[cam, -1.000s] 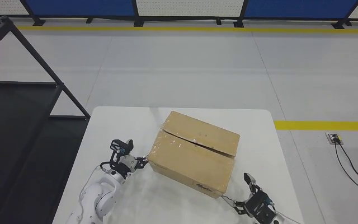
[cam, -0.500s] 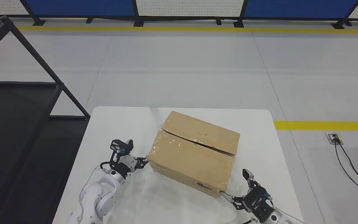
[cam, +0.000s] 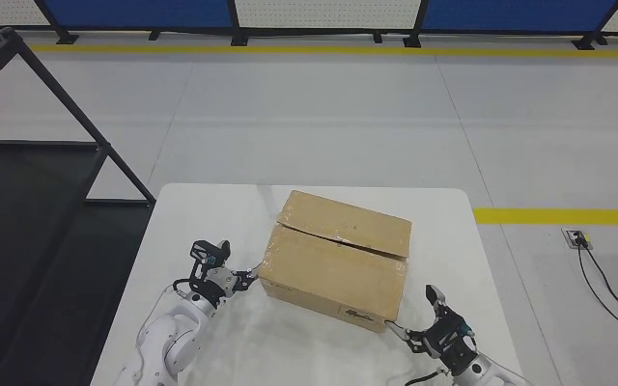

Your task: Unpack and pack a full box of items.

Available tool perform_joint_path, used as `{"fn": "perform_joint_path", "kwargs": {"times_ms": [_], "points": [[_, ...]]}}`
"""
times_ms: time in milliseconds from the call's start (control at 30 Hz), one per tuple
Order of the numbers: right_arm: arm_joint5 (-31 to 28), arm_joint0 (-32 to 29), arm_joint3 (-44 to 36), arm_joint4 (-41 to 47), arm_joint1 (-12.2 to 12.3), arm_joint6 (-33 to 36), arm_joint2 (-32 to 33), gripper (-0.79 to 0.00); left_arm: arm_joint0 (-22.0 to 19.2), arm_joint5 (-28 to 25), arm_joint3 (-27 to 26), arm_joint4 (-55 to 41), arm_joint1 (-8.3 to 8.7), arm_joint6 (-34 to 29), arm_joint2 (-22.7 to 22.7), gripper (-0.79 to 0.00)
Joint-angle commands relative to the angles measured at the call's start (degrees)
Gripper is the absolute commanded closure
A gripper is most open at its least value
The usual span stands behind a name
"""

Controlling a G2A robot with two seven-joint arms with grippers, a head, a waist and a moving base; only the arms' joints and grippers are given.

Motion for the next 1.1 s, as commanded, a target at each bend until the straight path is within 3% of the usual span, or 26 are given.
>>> {"fn": "perform_joint_path", "kwargs": {"times_ms": [0, 1067], "points": [[0.4, 0.1, 0.0, 0.2, 0.0, -0.1, 0.2, -0.785, 0.6, -0.2, -0.8, 0.1, 0.03, -0.3, 0.2, -0.785], [3.4, 4.5, 1.8, 0.9, 0.1, 1.6, -2.0, -0.785, 2.5, -0.3, -2.6, 0.1, 0.17, 0.1, 1.4, -0.785]]}}
